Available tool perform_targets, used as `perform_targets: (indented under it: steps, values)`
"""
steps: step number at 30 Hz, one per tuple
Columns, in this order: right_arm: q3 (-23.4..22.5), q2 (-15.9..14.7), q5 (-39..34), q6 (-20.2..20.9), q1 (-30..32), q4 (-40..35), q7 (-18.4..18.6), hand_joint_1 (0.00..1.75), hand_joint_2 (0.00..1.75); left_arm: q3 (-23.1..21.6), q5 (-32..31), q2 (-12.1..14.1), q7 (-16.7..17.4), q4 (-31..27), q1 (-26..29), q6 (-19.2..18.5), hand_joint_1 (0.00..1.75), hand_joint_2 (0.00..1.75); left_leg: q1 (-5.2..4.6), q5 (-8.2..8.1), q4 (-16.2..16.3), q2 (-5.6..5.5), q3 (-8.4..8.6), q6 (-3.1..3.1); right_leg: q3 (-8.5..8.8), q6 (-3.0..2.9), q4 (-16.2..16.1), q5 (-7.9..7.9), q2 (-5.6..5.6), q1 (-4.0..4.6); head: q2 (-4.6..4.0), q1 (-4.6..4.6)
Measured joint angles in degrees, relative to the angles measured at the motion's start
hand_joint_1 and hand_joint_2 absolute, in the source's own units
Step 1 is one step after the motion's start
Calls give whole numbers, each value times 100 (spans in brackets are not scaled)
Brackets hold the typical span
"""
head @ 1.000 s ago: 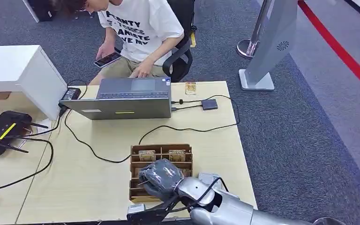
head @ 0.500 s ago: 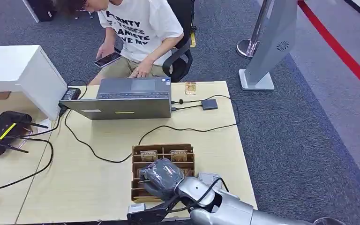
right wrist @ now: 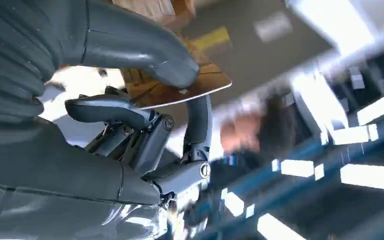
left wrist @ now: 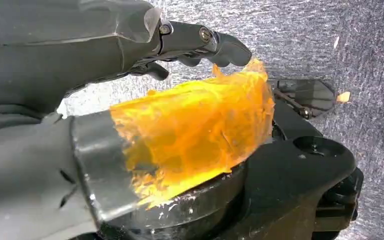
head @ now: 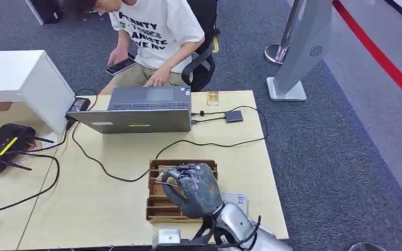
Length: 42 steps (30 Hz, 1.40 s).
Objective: Pass the card to the sensor for recognition and then transmit it.
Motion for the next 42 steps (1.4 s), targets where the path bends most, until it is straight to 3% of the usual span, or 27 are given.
perform_targets:
  steps: [5,18,27,30,42]
  values:
    - [-465,-28,295,-279,477,-509,-212,175,175,0,-42,2,0,0,-2,31,0,0,0,0,0,1,1,0,0,0,0,0,1,0,0,2]
    - [-1123,-24,831,-294,811,-935,-426,175,175,0,-258,4,37,0,-4,11,0,0,0,0,0,1,1,0,2,0,1,1,1,0,0,2]
    - [-1265,19,1029,-290,568,-874,-308,175,175,-37,-445,24,29,0,-9,45,0,0,0,1,0,2,2,0,3,-1,1,1,2,0,0,2]
    - [-1479,192,1193,-240,-74,-433,22,175,175,-315,-798,109,-127,0,-25,210,0,0,1,7,0,2,3,-4,3,-5,5,6,2,0,0,2]
    - [-1750,553,1486,-45,-882,381,343,175,175,-669,-1071,195,-131,0,-48,403,0,0,1,10,0,2,2,-7,1,-5,6,6,2,0,0,2]
